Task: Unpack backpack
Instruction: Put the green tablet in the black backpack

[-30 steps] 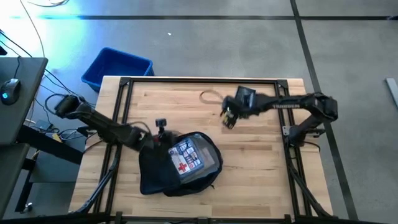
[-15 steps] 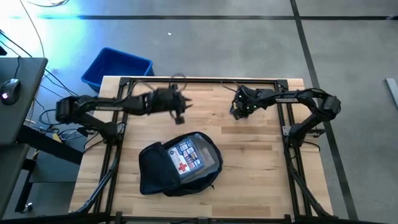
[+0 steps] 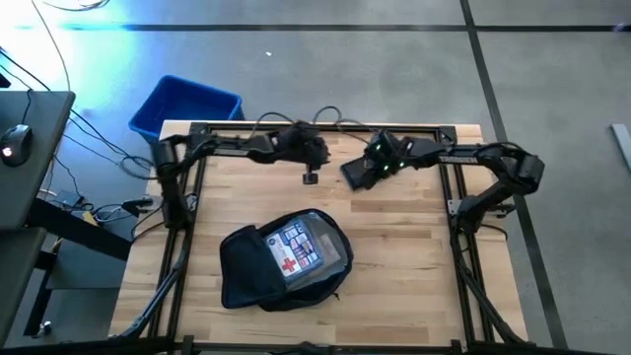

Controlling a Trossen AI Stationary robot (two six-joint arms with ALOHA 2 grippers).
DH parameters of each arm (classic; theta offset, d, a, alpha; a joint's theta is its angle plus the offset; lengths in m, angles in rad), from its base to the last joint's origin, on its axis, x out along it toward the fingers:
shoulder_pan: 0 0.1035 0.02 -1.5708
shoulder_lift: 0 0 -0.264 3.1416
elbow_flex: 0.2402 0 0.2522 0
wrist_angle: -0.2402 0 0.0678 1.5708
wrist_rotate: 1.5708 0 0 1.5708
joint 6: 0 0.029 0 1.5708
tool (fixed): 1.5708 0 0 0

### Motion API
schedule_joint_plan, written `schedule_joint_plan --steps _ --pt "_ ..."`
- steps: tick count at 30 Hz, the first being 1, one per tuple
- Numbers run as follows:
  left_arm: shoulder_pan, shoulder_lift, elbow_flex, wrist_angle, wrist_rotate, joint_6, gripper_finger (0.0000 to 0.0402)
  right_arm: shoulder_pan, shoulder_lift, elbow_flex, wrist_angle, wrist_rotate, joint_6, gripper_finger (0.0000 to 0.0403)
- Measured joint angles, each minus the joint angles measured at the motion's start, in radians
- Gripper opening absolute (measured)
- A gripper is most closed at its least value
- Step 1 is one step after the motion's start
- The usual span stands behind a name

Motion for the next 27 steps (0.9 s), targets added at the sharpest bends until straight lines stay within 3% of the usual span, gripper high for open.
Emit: schedule_joint_plan --steps 7,11,17,20,22,27 --pt "-0.002 0.164 0.161 -0.131 0.073 0.07 0.0031 -0.328 0.014 -0.015 -0.112 -0.085 -0.071 0.0202" --pt "0.002 0.207 0.205 -0.161 0.089 0.083 0.0006 -0.446 0.059 -0.02 -0.145 -0.104 -0.093 0.0201" --pt "0.021 0.207 0.242 -0.241 0.164 0.097 0.0001 -0.464 0.162 -0.016 -0.126 -0.202 -0.101 0.0201" --pt "0.035 0.203 0.277 -0.365 0.111 0.124 0.0 -0.45 0.193 -0.014 -0.1 -0.218 -0.105 0.0201" --pt "0.052 0.197 0.292 -0.454 0.09 0.2 0.0 -0.447 0.196 -0.014 -0.083 -0.229 -0.112 0.0201" --pt "0.092 0.215 0.294 -0.516 0.182 0.442 0.0 -0.439 0.201 -0.017 -0.025 -0.294 -0.076 0.0201"
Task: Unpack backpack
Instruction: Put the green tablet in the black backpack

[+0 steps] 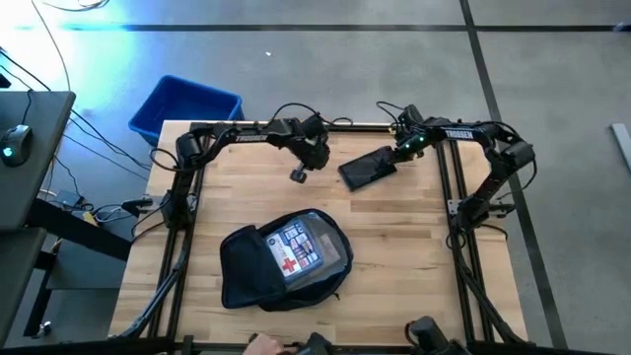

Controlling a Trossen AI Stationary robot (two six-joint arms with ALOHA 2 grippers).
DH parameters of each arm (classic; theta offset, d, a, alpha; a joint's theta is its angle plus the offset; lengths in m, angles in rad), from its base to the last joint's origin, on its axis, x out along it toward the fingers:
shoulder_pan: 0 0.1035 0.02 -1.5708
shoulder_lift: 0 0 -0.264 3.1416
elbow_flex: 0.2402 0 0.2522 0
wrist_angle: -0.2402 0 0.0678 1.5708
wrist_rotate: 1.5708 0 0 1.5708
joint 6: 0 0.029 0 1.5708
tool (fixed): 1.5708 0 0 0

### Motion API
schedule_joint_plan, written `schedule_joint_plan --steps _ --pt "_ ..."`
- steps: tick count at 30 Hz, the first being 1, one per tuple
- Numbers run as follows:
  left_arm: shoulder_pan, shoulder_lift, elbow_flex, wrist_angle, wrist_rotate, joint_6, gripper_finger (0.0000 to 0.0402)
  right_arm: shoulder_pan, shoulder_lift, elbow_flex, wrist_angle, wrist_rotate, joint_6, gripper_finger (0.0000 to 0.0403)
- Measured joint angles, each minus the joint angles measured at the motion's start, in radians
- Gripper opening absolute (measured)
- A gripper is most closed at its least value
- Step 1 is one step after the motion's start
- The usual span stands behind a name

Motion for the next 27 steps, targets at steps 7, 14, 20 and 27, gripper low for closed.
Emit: schedule_joint_plan --steps 7,14,20,27 --pt "0.026 0.041 0.003 0.023 0.026 0.099 0.0 0.067 0.005 -0.003 0.094 -0.046 0.056 0.0201" --pt "0.028 0.038 0.006 0.06 0.077 0.107 0.0 0.137 0.012 -0.005 0.142 -0.089 0.119 0.0201" --pt "0.02 0.01 0.005 0.029 -0.151 0.022 0.0 0.192 0.037 -0.004 0.208 -0.09 0.157 0.0201" --pt "0.04 -0.034 0.003 -0.232 -0.021 -0.084 0.0 0.226 -0.019 -0.005 0.19 0.005 0.084 0.0193"
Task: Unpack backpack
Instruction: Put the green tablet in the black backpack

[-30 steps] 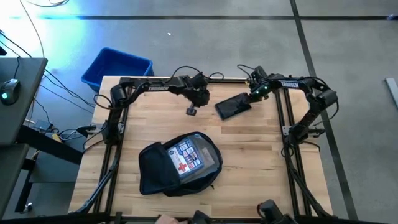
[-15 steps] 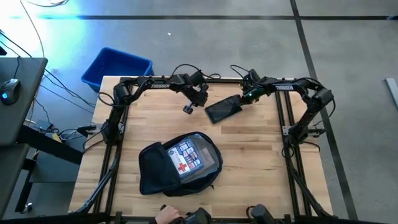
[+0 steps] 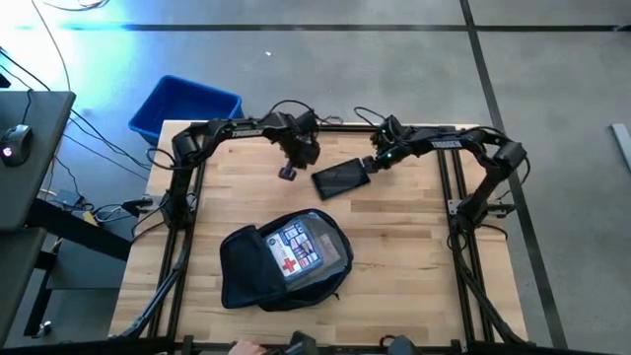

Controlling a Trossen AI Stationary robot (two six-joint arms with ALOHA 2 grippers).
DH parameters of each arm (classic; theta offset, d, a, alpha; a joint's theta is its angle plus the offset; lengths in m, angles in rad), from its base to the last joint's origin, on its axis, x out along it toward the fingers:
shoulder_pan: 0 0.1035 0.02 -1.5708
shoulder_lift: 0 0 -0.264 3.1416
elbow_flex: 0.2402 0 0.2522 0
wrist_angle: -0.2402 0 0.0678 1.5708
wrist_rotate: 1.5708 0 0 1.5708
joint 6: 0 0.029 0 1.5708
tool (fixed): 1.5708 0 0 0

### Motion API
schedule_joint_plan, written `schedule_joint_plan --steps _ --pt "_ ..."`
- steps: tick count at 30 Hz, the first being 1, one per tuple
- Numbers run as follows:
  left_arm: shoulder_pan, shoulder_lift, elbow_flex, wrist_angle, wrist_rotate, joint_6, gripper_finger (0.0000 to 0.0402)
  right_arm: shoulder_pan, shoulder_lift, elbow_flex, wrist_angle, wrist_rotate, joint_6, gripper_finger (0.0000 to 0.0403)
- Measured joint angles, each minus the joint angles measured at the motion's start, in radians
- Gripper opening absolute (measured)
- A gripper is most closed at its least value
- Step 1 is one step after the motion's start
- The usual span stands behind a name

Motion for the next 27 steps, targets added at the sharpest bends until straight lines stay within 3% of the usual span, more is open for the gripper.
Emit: schedule_joint_plan --steps 4,10,17,22,27 --pt "-0.032 -0.015 0.002 0.011 0.014 -0.13 0.0 0.095 -0.061 0.002 0.027 0.121 -0.083 0.0177" --pt "-0.161 -0.024 0.002 0.198 0.011 -0.365 0.0 0.204 0.017 0.002 0.056 0.141 -0.113 0.0162" --pt "-0.336 -0.013 0.002 0.405 -0.03 -0.568 0.0 0.3 0.007 0.008 -0.167 0.194 -0.072 0.0135" --pt "-0.447 -0.007 0.002 0.503 -0.145 -0.595 0.0 0.437 -0.09 -0.02 -0.354 0.192 0.003 0.0122" --pt "-0.525 0.009 0.002 0.526 -0.15 -0.597 0.0 0.576 -0.272 -0.093 -0.416 0.202 0.18 0.0121"
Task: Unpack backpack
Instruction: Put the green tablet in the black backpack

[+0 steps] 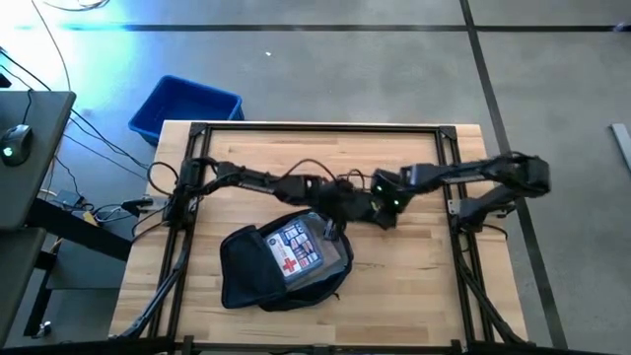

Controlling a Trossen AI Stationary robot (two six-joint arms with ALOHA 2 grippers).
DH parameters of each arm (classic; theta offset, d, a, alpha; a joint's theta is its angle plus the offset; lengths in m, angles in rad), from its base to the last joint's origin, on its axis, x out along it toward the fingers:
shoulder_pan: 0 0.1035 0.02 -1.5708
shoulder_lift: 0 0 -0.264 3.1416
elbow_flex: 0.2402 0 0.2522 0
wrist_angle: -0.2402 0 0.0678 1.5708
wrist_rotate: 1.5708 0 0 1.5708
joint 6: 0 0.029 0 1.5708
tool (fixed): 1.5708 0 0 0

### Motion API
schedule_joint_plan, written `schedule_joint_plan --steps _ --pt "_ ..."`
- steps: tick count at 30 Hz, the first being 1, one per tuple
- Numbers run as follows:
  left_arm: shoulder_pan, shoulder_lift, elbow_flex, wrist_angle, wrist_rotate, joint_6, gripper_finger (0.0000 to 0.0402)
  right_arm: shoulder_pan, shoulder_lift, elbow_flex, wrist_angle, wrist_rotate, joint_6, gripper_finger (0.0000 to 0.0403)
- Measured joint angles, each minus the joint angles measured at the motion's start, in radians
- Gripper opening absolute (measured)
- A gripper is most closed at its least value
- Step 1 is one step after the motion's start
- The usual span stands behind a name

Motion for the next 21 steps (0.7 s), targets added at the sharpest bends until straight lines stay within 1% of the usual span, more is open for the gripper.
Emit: schedule_joint_plan --steps 1,3,4,6,8,10,12,14,17,21 --pt "-0.013 0.006 0.0 0.001 0.004 0.0 0.0 0.021 -0.039 -0.014 0.002 0.001 0.036 0.0121" --pt "-0.035 0.028 0.001 0.052 0.031 0.001 0.0 0.044 -0.12 -0.04 0.007 0.02 0.083 0.0121" --pt "-0.041 0.047 0.001 0.079 0.053 0.001 0.0 0.041 -0.151 -0.051 0.019 0.046 0.098 0.0121" --pt "-0.05 0.088 0.001 0.182 0.08 -0.012 0.0 0.002 -0.186 -0.069 0.019 0.067 0.105 0.0121" --pt "-0.052 0.129 0.0 0.284 0.113 -0.043 0.0 -0.062 -0.191 -0.076 0.013 0.063 0.085 0.0121" --pt "-0.052 0.171 0.024 0.325 0.136 -0.067 0.0 -0.137 -0.182 -0.077 0.011 0.061 0.023 0.0121" --pt "-0.056 0.217 0.075 0.312 0.137 -0.077 0.0 -0.21 -0.158 -0.077 0.012 0.062 -0.053 0.0121" --pt "-0.059 0.262 0.129 0.256 0.137 -0.078 0.0 -0.274 -0.14 -0.079 0.01 0.061 -0.126 0.0121" --pt "-0.062 0.322 0.206 0.189 0.122 -0.065 0.0 -0.344 -0.11 -0.078 -0.004 0.034 -0.247 0.0124" --pt "-0.059 0.38 0.272 0.144 0.062 -0.052 0.0 -0.415 -0.066 -0.078 -0.02 -0.065 -0.337 0.015"
